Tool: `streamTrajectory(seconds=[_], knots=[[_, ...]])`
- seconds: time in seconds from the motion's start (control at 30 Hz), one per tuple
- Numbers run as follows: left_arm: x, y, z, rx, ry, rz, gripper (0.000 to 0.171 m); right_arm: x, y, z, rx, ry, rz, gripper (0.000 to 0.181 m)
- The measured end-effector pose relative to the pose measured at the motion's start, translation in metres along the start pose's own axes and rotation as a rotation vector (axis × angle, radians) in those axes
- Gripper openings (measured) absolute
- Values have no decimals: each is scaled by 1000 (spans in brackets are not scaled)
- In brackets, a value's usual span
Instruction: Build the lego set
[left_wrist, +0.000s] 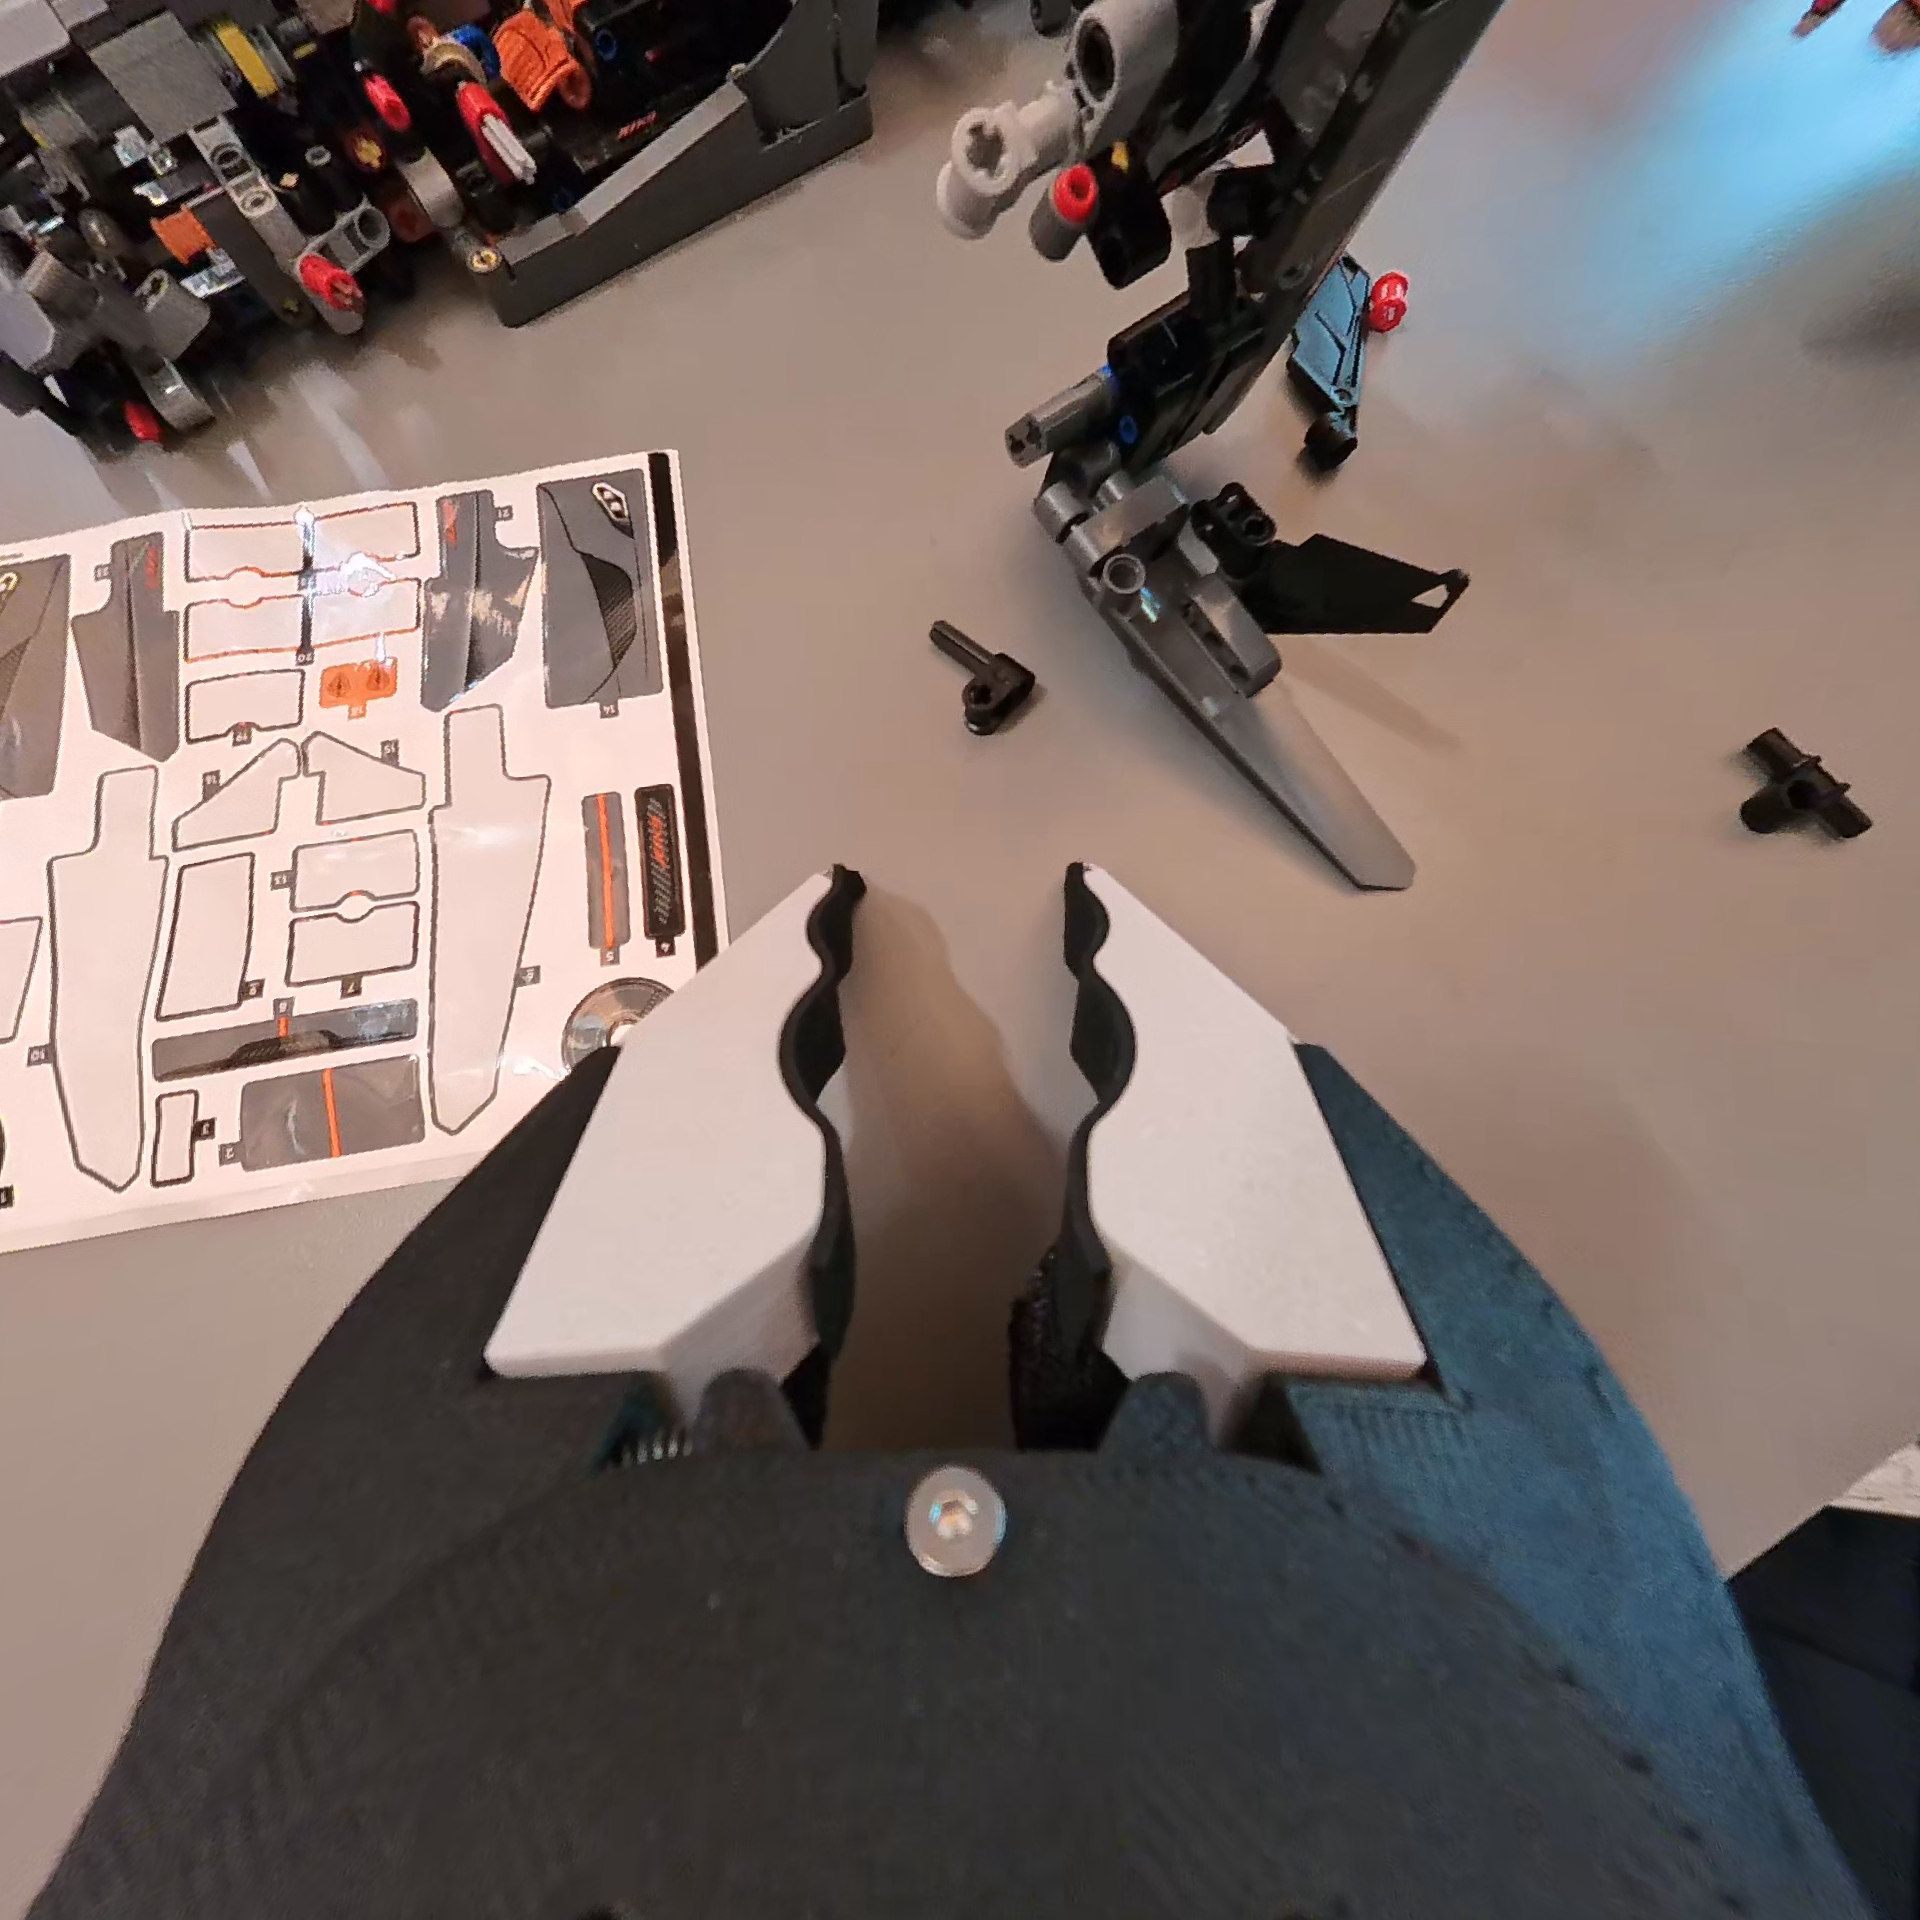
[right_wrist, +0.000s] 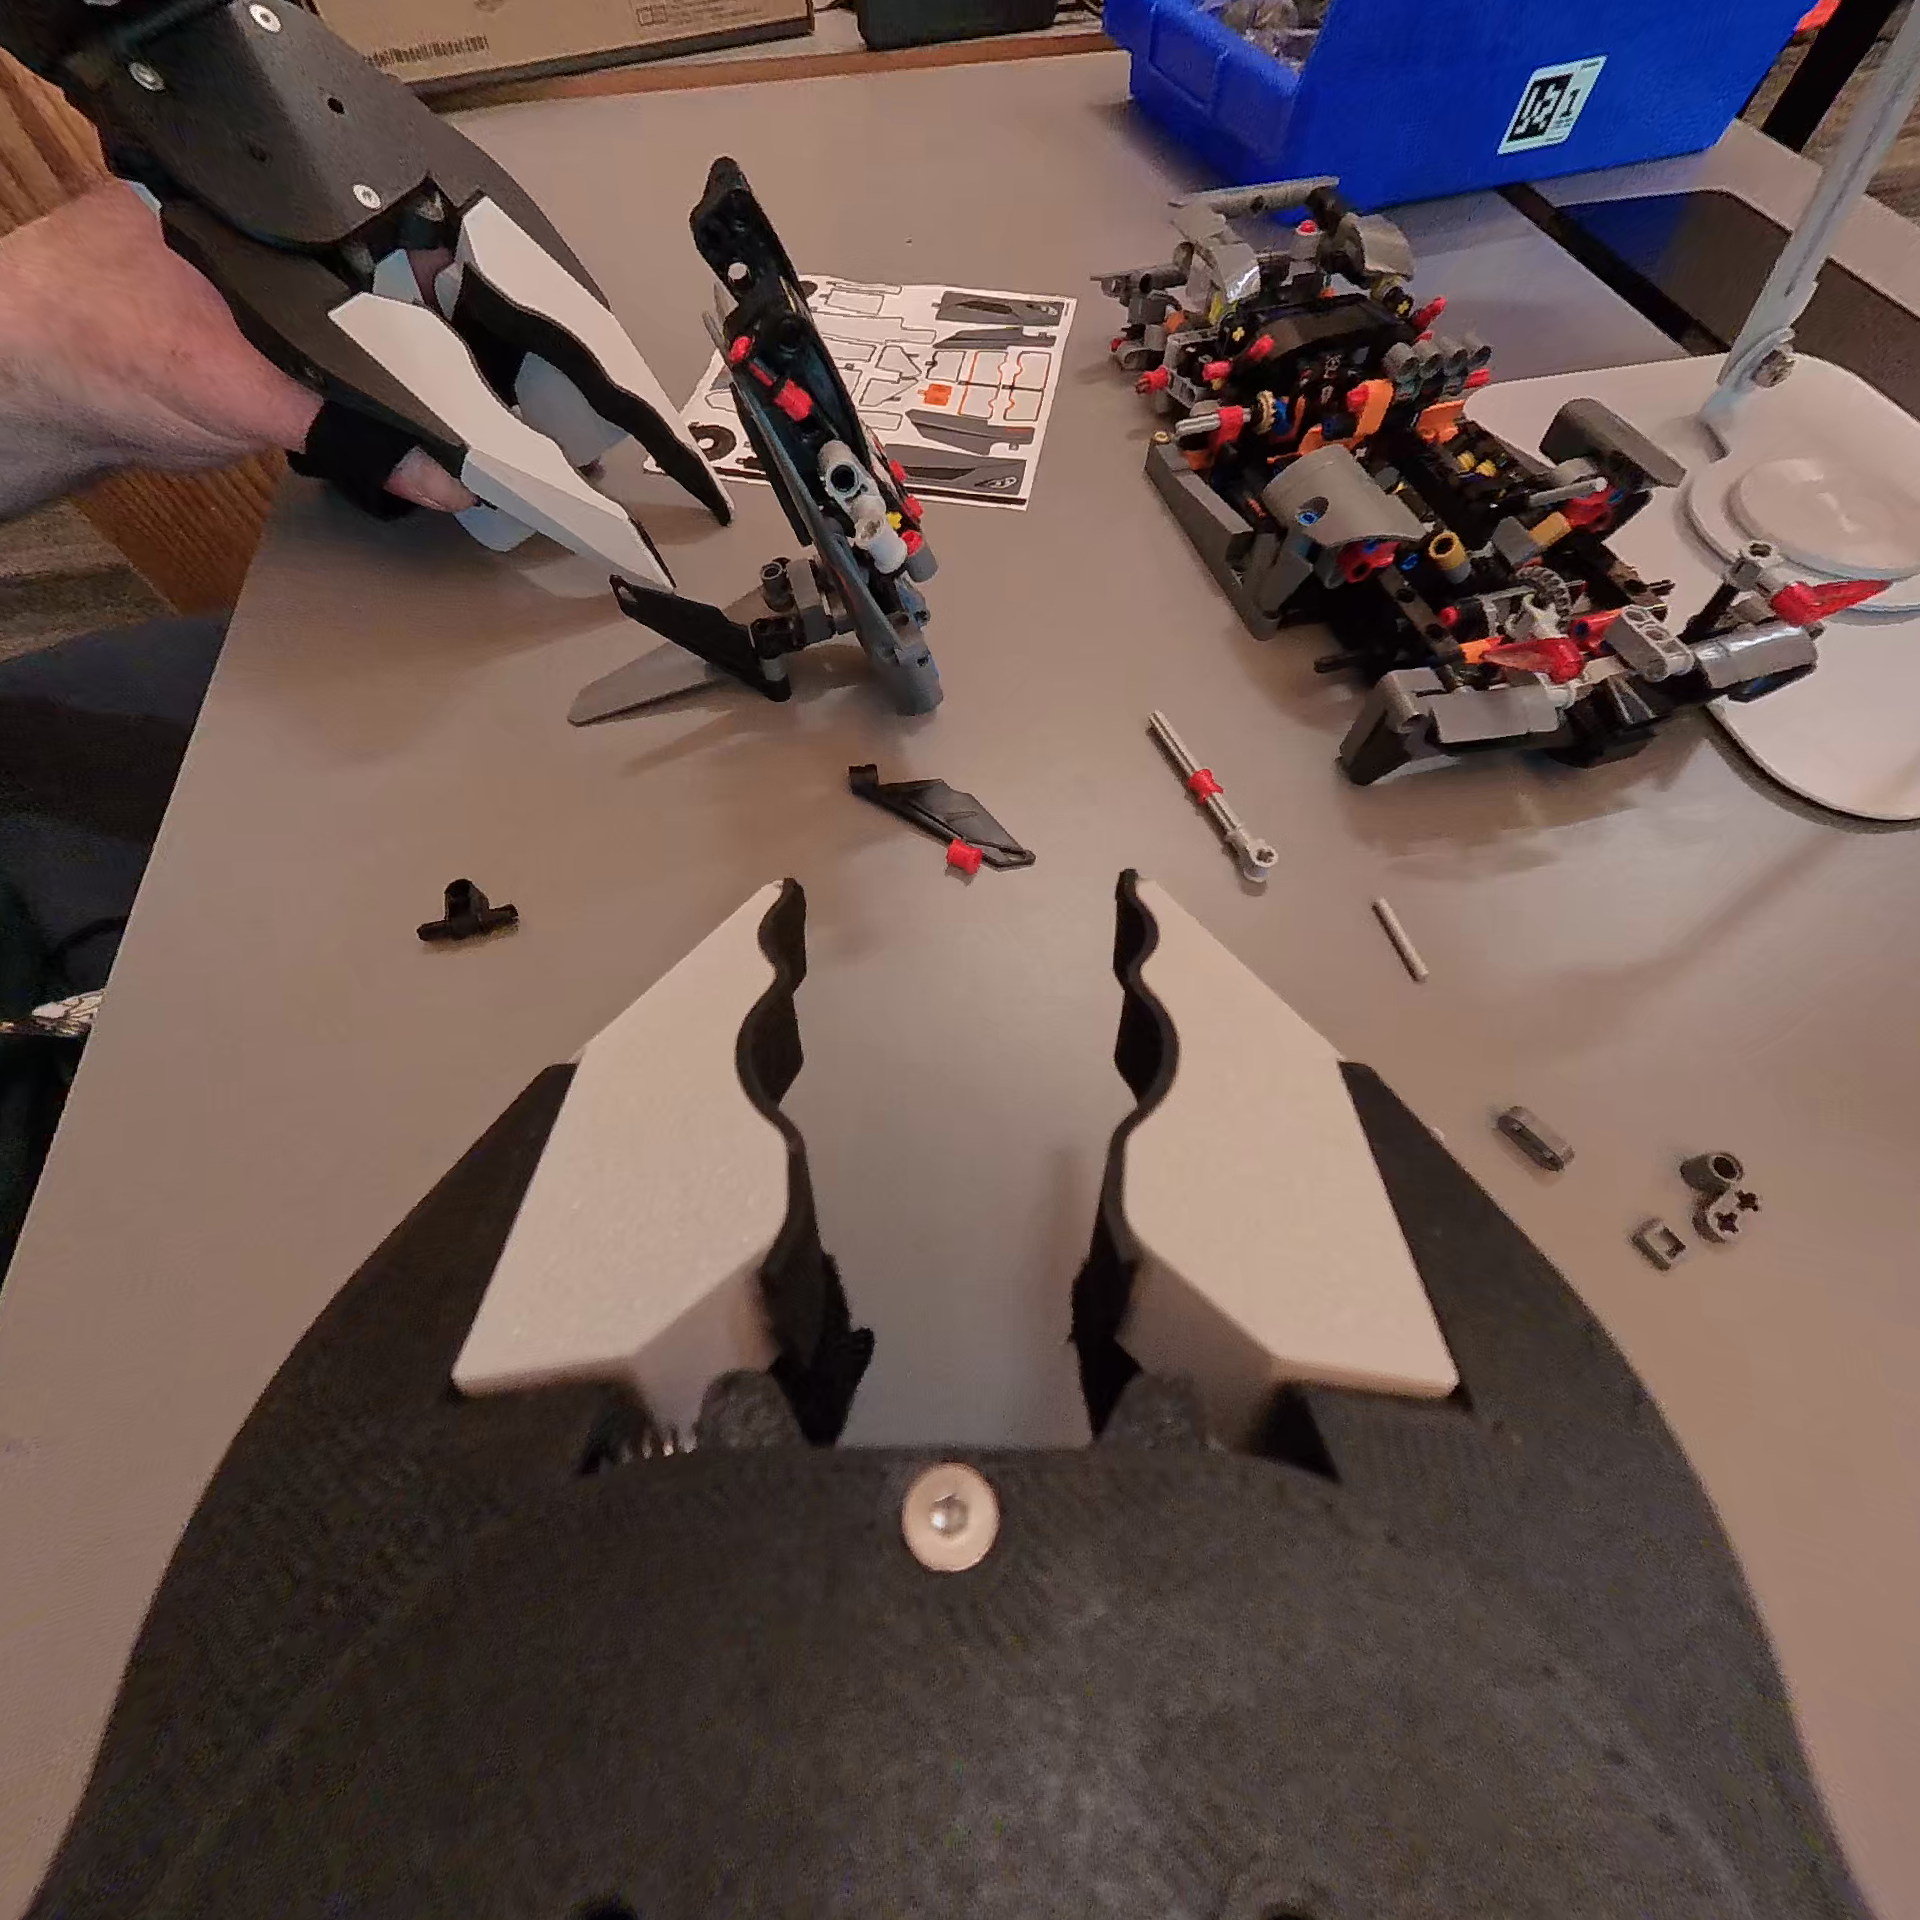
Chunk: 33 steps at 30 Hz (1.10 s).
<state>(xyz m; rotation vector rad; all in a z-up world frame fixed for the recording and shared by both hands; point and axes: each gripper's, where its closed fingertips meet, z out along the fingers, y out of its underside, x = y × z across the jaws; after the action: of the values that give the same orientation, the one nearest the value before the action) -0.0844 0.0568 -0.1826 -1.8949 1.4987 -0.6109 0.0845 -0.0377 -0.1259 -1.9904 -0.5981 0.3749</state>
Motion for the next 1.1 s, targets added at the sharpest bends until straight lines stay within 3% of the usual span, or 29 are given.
streamTrajectory(seconds=[0.2, 0.33, 0.43, 0.6, 0.8, 0.93, 1.1], knots=[[7, -2, -2, 11, -4, 47, 52, 1, -1, -2, 6, 6, 0, 59], [36, -22, -10, 137, 60, 108, 52, -2, -4, 1, 28, -17, 23, 61], [53, -33, -13, 181, 90, 146, 48, -6, -2, 9, 18, -32, 20, 61], [67, -45, -13, 192, 73, 214, 39, -16, -25, 28, 41, -86, 50, 65], [67, -43, -2, 153, -24, 191, 31, -14, -24, 68, -102, -129, 17, 67], [64, -44, 2, 136, -42, 144, 21, -12, -23, 88, -176, -156, -5, 55], [62, -47, 5, 119, -58, 167, 3, -19, -25, 95, -176, -220, -28, 20]])
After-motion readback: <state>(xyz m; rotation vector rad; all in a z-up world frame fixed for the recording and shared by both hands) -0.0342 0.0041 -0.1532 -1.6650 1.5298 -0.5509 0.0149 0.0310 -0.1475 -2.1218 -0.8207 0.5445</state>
